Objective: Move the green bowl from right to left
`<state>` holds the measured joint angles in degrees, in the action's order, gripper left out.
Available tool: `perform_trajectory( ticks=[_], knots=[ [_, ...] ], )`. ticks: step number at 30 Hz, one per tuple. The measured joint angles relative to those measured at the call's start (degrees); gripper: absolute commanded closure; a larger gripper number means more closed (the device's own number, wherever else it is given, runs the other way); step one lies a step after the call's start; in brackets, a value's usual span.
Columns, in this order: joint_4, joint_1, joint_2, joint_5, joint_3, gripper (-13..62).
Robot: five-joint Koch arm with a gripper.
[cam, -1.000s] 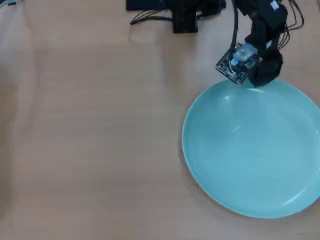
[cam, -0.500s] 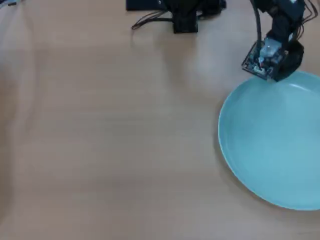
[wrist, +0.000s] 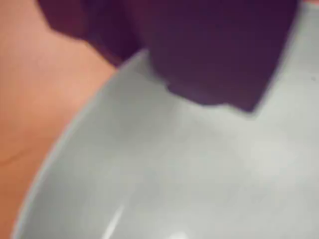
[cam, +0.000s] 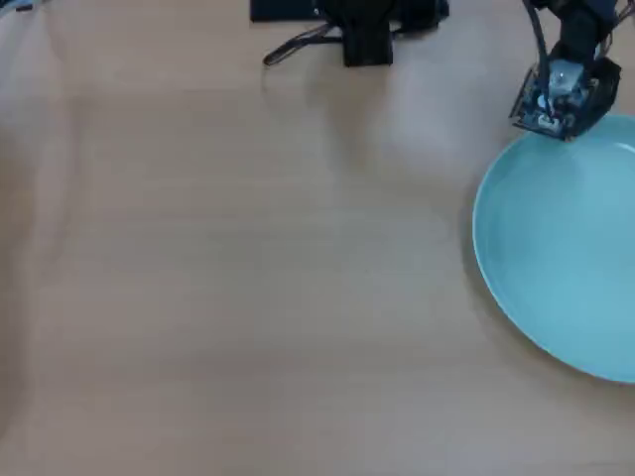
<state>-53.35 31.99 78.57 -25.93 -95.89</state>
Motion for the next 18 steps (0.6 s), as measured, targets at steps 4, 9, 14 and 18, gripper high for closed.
perform_trajectory(
  ticks=[4, 9, 14, 18],
  knots=[
    [0.6, -1.0, -0.1, 0.0, 0.0, 57.0],
    [0.8, -1.1, -0.1, 0.0, 0.0, 57.0],
    [0.8, -0.7, -0.1, 0.0, -0.1, 56.8],
    [1.2, -0.4, -0.1, 0.0, -1.2, 56.8]
  ],
)
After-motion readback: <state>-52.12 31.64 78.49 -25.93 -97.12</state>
